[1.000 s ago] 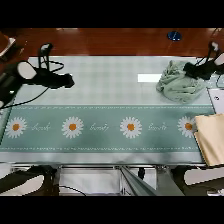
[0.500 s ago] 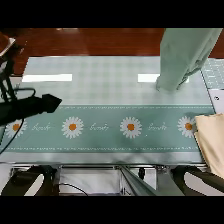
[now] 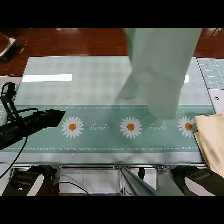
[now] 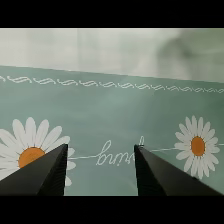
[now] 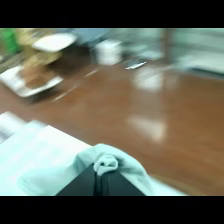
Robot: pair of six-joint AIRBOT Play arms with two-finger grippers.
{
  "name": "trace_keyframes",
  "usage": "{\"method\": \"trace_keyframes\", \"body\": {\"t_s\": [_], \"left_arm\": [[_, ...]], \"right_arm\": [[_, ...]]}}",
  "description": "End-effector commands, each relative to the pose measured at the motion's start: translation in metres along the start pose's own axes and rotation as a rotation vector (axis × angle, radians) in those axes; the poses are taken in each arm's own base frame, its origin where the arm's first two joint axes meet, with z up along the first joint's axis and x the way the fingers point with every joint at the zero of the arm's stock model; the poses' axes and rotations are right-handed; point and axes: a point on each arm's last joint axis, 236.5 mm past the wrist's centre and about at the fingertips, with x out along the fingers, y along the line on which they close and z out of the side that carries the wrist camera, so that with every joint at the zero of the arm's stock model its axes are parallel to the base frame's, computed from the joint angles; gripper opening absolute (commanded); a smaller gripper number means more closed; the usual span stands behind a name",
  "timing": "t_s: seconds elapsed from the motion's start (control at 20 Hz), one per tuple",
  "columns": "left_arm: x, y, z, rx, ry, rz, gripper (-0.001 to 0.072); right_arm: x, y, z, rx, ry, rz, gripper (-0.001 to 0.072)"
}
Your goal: Fold the shirts.
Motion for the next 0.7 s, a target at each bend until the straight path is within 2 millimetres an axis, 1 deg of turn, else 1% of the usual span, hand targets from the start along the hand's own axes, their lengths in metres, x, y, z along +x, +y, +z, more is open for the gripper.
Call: {"method": "trace_keyframes", "body": {"t_s": [0.0,0.05,0.15,0.3,0.35,0.45,0.5,0.55,0.6,0.65], "left_arm": [[0.001,0.000,-0.002,-0.004,0.000,-0.006,0.0507],[0.001,0.000,-0.002,-0.004,0.000,-0.006,0.0507],[0.001,0.000,-0.002,-0.004,0.001,-0.006,0.0507],[0.001,0.000,-0.002,-0.004,0.001,-0.006,0.0507],[0.001,0.000,-0.002,-0.004,0.000,-0.006,0.0507],[0.001,0.000,-0.002,-0.004,0.001,-0.005,0.0507],[0.001,0.000,-0.003,-0.004,0.001,-0.004,0.0507],[0.001,0.000,-0.001,-0.005,-0.008,-0.005,0.0507],[0.002,0.000,0.000,-0.013,-0.014,-0.008,0.0507],[0.002,0.000,-0.003,-0.039,-0.003,-0.008,0.0507]], "right_arm": [[0.026,0.073,-0.054,0.034,0.186,0.195,0.0022],[0.040,0.086,-0.082,0.051,0.263,0.222,0.0022],[0.075,0.102,-0.158,0.113,0.423,0.230,0.0022],[0.123,0.121,-0.260,0.276,0.530,0.220,0.0022],[0.137,0.127,-0.291,0.346,0.556,0.214,0.0022],[0.158,0.140,-0.342,0.437,0.627,0.214,0.0023],[0.165,0.143,-0.360,0.472,0.668,0.215,0.0032],[0.170,0.144,-0.371,0.512,0.694,0.213,0.0217],[0.174,0.135,-0.372,0.522,0.693,0.200,0.0405],[0.174,0.119,-0.366,0.514,0.684,0.184,0.0402]]}}
